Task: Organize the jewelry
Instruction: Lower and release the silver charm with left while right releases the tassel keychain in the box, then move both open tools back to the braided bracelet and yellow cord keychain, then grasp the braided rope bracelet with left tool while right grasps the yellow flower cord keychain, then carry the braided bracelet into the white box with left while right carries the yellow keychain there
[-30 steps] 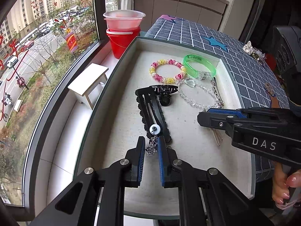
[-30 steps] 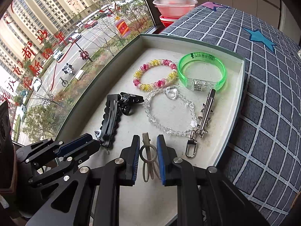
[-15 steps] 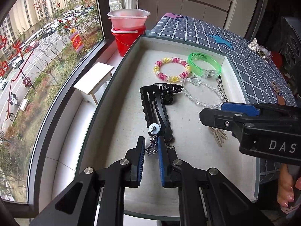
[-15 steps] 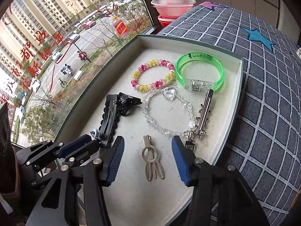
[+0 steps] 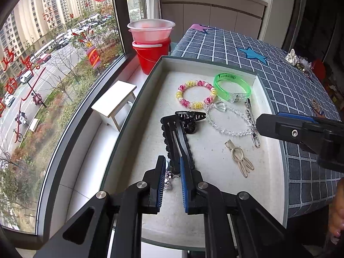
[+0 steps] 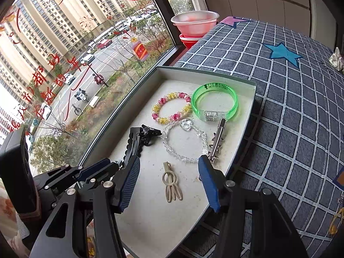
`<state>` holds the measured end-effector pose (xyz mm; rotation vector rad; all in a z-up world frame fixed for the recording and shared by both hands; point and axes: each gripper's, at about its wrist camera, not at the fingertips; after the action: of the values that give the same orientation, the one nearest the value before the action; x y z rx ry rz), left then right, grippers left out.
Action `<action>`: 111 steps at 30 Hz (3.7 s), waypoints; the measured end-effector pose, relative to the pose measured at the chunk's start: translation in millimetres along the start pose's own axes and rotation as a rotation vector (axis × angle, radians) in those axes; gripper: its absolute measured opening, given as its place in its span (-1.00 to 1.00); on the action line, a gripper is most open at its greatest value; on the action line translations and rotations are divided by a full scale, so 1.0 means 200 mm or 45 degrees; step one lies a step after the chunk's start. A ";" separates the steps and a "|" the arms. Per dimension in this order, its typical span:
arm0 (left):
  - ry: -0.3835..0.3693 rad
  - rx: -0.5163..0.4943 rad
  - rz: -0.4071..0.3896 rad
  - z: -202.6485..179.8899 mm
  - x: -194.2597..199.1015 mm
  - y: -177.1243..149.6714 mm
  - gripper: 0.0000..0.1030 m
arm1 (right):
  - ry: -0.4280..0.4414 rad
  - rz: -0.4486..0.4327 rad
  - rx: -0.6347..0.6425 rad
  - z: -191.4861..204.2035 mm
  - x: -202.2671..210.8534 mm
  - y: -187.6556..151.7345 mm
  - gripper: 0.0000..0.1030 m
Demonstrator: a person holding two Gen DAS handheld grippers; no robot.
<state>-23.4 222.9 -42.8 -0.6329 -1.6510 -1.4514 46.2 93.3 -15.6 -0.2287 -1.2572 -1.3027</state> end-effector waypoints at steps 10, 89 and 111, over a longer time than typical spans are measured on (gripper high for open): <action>0.030 -0.051 -0.092 -0.12 0.10 0.05 1.00 | -0.030 -0.131 -0.091 -0.18 0.26 -0.04 0.51; -0.535 -0.700 -0.038 -1.58 0.02 0.45 -0.64 | -0.425 -0.300 -0.560 -1.22 0.94 -0.68 -0.69; -0.373 -0.448 -0.141 -0.84 0.20 0.23 -0.64 | -0.333 -0.293 -0.280 -0.68 0.82 -0.38 -0.69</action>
<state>34.5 64.6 15.0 -1.0030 -1.6823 -1.8198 22.4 -128.0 21.6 -0.4321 -1.3893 -1.6531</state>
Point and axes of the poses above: each gripper's, at about its wrist camera, not at the fingertips, and x roughly against the way its jaws point, z to its left, y to its top
